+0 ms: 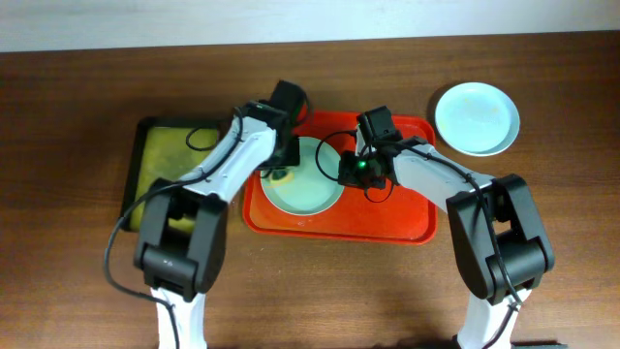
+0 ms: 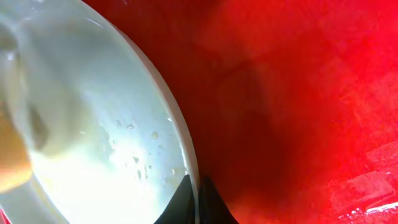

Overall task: Clean dirty plates on tray and stack at the side
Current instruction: 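Scrub the green plate with the sponge in the left gripper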

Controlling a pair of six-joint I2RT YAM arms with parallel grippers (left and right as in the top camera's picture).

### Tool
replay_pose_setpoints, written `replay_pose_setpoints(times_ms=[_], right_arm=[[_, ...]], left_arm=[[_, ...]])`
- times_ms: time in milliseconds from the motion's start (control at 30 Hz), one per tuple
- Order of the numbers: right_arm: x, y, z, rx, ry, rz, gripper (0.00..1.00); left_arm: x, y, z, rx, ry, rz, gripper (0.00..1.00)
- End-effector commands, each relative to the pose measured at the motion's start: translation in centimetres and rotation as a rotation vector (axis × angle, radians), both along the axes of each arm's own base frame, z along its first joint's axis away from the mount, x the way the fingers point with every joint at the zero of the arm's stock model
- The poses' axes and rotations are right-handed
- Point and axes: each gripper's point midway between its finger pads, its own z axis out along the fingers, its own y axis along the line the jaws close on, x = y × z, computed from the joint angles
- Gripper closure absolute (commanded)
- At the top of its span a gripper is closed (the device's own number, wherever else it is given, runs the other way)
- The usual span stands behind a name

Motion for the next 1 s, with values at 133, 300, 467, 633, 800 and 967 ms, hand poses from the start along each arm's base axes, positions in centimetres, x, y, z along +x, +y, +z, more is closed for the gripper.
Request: replay_pose_setpoints(times_ms=[133,300,467,633,800,967], right_arm=[[0.0,-1.3,-1.8,-0.060,0.020,-0.026,0.96],[0.0,-1.3,-1.8,-0.060,0.020,-0.026,0.96],[-0.1,-1.3,-1.8,-0.061,0.023,-0.026,0.96],[-0.3,-1.4,-1.9,-0.065,0.034,-0.026,0.96],[-0.4,-1.4,-2.0,-0.066,0.036,-0.026,0.96],[-0.2,-1.3,-1.9,-0.063,0.030,-0.026,0.96]], left_arm=[[-4.2,-1.8,-1.4,-0.153,0.127,-0.076,1.00],[-4.0,3.2,-4.9,0.101,0.042,-0.027,1.00],[-1.4,6.8,-1.5,0.330,-0.084,0.027,1.00],[1.4,7.1,6.5,0.169,-0.262,0.186,1.00],[1.3,14.2,9.3,-0.037,-0.225,0.372,1.00],[-1.3,21.5,4.0,-0.009,-0.067,0.551,1.00]])
